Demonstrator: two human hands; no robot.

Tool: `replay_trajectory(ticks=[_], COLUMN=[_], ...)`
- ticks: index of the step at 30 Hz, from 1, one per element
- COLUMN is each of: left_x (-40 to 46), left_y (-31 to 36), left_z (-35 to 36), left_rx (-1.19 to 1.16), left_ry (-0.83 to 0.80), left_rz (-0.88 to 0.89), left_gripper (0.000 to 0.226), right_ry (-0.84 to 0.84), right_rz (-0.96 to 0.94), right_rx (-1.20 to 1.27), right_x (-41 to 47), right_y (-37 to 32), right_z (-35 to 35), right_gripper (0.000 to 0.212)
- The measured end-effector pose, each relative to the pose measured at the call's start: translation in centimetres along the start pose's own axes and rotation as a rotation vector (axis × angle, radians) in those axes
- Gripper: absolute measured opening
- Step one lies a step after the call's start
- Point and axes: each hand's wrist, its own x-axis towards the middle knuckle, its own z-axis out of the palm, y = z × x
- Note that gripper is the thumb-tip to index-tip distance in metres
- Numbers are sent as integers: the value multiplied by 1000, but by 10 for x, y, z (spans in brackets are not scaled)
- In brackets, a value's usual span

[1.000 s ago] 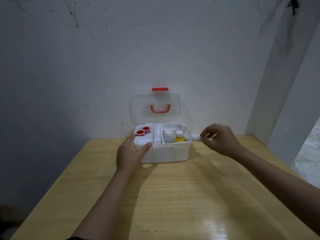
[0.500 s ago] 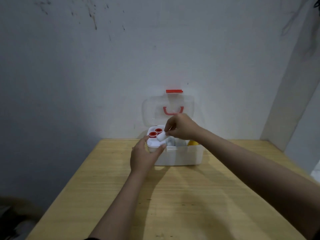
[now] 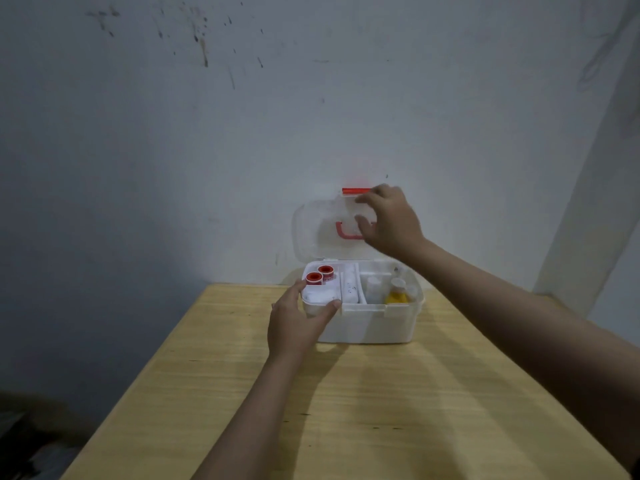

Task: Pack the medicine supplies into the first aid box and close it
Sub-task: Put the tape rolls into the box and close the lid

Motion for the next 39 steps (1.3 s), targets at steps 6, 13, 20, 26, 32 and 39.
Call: replay_trajectory(ticks=[6, 13, 20, 26, 32, 39], left_x=[-1, -2, -2, -8, -5, -2], left_y=[3, 5, 11, 19, 18, 21], left_z=[-1, -2, -1, -2, -1, -3], left_rx=[14, 21, 48, 68, 52, 7], left_ry=[3, -6, -16, 8, -49, 7], left_rz=[-10, -16, 55, 169, 324, 290], left_gripper=[76, 76, 81, 95, 50, 27], right_ry=[-164, -9, 47, -31, -80, -76], right_rz=[110, 117, 120, 129, 119, 85], right_rx=[-239, -106, 51, 130, 141, 197], right_x=[23, 7, -43, -94, -128, -135], right_y=[24, 21, 8, 0, 3, 3], right_z=[1, 7, 5, 9, 15, 10], right_gripper=[56, 51, 54, 50, 30, 46])
